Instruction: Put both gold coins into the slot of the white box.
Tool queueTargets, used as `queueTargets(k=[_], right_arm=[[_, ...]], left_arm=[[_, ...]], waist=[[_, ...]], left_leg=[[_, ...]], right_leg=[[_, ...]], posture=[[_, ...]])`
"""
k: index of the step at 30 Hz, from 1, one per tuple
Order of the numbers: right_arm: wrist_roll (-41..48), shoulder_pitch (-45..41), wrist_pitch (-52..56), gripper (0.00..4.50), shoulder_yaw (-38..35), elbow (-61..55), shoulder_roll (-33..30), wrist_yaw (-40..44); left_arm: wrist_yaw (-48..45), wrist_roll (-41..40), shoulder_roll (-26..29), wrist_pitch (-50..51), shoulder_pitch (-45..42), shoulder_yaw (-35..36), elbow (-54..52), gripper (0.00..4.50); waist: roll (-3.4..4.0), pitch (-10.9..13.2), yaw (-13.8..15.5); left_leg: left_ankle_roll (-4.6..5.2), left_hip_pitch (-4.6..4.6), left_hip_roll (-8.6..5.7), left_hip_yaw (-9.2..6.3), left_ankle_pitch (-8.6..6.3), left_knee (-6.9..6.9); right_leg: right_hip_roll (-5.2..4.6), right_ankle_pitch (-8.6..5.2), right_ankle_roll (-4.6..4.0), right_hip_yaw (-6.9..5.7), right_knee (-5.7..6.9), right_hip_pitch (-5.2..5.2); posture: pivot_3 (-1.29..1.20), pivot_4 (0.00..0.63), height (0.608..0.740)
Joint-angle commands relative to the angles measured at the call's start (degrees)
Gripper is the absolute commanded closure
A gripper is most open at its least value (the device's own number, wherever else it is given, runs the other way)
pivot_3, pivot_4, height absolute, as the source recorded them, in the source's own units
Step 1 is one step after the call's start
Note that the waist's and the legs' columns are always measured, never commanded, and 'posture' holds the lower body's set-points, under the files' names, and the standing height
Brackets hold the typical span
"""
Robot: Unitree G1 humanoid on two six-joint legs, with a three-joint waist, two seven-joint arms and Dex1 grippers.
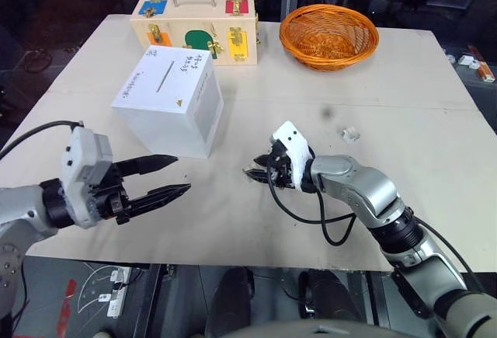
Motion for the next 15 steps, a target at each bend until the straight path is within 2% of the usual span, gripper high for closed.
queueTargets(k=[1, 2, 3, 4, 6, 15], right_arm=[[-0.95, -1.14, 0.05, 2.63, 0.05, -0.36, 0.59, 0.98], [-1.32, -1.16, 0.07, 2.63, 0.12, -0.07, 0.67, 1.17], [-1.74, -1.13, -0.03, 3.22, 0.26, 0.23, 0.68, 1.38], [-2.12, -1.09, -0.19, 3.50, 0.40, 0.54, 0.65, 1.55], [-2.68, -1.15, -0.50, 4.34, 0.49, 1.25, 0.90, 1.85], [-4.59, -1.58, -1.04, 4.44, 0.00, 2.63, 1.76, 3.05]], left_arm=[[-0.29, -0.27, 0.84, -1.70, 0.81, 0.96, -0.71, 1.38], [-0.15, -0.32, 0.82, -1.82, 1.02, 0.97, -0.93, 1.38], [0.04, -0.40, 0.77, -1.91, 1.25, 1.01, -1.24, 1.38], [0.20, -0.40, 0.71, -2.03, 1.48, 1.06, -1.60, 1.38], [0.33, -0.31, 0.69, -2.40, 1.86, 1.12, -1.93, 1.38], [1.27, -1.07, 0.44, -3.01, 3.28, 1.36, -2.47, 1.38]], waist=[[0.00, 0.00, -0.05], [0.00, 0.00, -0.07], [0.00, 0.00, -0.06], [0.00, 0.00, -0.06], [0.00, 0.00, -0.06], [0.00, 0.00, -0.12]], left_leg=[[0.00, 0.00, 0.00, 0.00, 0.00, -0.01], [0.00, 0.00, 0.01, 0.00, 0.00, -0.01], [0.00, 0.01, 0.01, -0.01, 0.00, -0.02], [0.00, 0.01, 0.01, -0.01, 0.00, -0.02], [0.00, 0.01, 0.01, 0.00, 0.00, -0.02], [0.00, 0.02, 0.02, 0.01, 0.00, -0.02]], right_leg=[[0.01, 0.00, 0.00, 0.00, 0.00, 0.00], [0.01, 0.00, 0.00, 0.00, 0.00, 0.00], [0.02, 0.00, 0.00, 0.00, 0.00, 0.00], [0.02, 0.00, 0.00, -0.01, 0.00, 0.00], [0.02, 0.00, 0.00, 0.00, 0.00, 0.00], [0.03, 0.00, 0.00, 0.01, 0.00, 0.00]], posture=[[0.00, 0.150, 0.726], [0.00, 0.150, 0.726], [0.00, 0.150, 0.726], [0.00, 0.150, 0.726], [0.00, 0.150, 0.726], [0.00, 0.150, 0.726]])
